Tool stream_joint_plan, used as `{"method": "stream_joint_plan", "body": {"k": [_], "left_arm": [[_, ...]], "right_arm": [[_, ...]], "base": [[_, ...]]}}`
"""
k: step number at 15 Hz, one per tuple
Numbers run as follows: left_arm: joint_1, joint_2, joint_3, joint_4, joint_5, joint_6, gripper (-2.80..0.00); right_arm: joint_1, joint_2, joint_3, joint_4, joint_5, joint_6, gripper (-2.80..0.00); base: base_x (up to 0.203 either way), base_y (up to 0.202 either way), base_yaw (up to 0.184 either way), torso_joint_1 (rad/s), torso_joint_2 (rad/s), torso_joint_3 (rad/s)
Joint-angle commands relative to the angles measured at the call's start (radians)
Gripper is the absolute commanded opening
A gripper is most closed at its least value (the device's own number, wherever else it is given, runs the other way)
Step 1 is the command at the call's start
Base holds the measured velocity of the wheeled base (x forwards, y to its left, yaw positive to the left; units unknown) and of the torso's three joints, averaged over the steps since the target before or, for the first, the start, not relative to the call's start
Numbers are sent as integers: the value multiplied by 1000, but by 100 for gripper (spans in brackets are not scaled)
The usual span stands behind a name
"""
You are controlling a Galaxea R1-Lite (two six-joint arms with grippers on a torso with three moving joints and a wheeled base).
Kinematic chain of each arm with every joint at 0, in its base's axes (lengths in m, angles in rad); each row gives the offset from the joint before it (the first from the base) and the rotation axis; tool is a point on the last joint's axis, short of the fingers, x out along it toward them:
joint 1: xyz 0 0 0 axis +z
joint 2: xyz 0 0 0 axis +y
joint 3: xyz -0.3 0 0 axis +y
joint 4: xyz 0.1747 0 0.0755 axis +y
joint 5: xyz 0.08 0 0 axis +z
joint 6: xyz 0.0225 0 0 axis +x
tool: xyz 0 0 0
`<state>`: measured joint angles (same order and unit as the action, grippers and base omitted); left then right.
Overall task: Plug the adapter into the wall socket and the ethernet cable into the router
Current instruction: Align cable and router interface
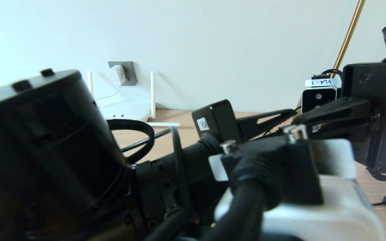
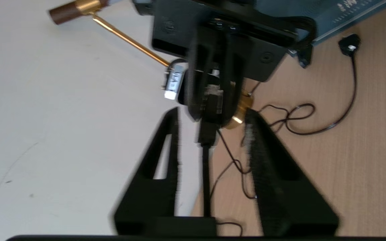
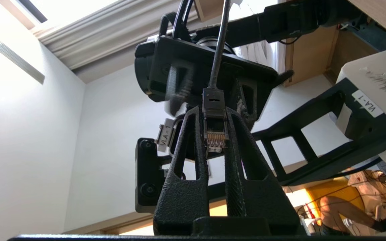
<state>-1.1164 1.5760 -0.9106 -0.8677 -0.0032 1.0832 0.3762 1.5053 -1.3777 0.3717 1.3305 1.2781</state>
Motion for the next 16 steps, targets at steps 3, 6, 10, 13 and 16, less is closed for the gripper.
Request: {"method": "stream_joint_plan", "body": {"k": [3, 6, 10, 13, 16], "left_arm": [[2, -1, -4, -8, 5, 6, 0], [3, -1, -4, -8, 5, 5, 0], [4, -8, 4, -10, 5, 3, 0], [4, -14, 13, -10, 5, 3, 0], [5, -16, 19, -9, 5, 3, 0]], "right_arm": [[0, -4, 2, 2, 7, 7, -280], [1, -4, 2, 3, 8, 7, -280], [1, -11, 6, 3, 9, 9, -280], [1, -11, 6, 3, 8, 9, -280], [1, -11, 6, 3, 9, 9, -280]], "base": [[0, 0, 0, 0, 0, 0], [0, 0, 0, 0, 0, 0], [0, 0, 0, 0, 0, 0], [0, 0, 0, 0, 0, 0], [0, 0, 0, 0, 0, 0]]}}
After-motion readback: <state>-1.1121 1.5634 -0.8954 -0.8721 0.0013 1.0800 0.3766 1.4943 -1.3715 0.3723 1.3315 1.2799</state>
